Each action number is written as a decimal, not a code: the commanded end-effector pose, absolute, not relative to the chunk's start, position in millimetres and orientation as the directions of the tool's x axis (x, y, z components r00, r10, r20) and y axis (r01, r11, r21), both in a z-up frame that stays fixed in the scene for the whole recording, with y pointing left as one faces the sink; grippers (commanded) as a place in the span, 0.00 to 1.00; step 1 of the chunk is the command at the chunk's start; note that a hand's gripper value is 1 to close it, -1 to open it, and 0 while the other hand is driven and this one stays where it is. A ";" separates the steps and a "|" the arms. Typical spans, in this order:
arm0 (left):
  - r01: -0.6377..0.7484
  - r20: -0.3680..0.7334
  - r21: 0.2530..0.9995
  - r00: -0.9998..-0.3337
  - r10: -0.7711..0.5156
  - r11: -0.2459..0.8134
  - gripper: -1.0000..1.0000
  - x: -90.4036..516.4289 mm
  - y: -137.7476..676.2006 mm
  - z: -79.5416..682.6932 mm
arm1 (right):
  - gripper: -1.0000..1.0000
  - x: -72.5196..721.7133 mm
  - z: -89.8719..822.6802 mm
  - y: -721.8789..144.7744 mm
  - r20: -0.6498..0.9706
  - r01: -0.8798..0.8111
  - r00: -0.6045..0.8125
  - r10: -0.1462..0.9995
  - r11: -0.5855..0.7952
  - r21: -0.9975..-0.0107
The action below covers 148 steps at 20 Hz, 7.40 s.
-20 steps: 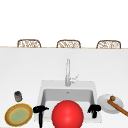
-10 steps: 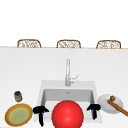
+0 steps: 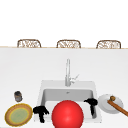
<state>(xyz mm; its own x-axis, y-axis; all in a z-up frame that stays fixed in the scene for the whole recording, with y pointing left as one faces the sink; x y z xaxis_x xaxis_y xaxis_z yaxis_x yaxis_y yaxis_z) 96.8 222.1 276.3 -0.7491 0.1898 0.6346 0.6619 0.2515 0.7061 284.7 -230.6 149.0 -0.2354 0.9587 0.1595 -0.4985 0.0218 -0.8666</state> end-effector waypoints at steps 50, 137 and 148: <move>0.655 0.630 0.710 -0.755 0.183 0.260 0.50 97.1 221.6 275.9 | 0.00 562.6 247.4 -135.4 0.043 -0.334 -0.242 0.969 -0.042 -0.942; 0.655 0.630 0.710 -0.755 0.182 0.260 0.50 97.1 221.6 275.9 | 1.00 719.4 195.7 -56.5 0.019 -0.861 -0.146 0.989 -0.117 -0.496; 0.655 0.630 0.710 -0.755 0.182 0.260 0.50 97.1 221.6 275.9 | 1.00 711.5 190.3 -25.6 -0.240 -0.803 -0.171 0.956 -0.276 -0.528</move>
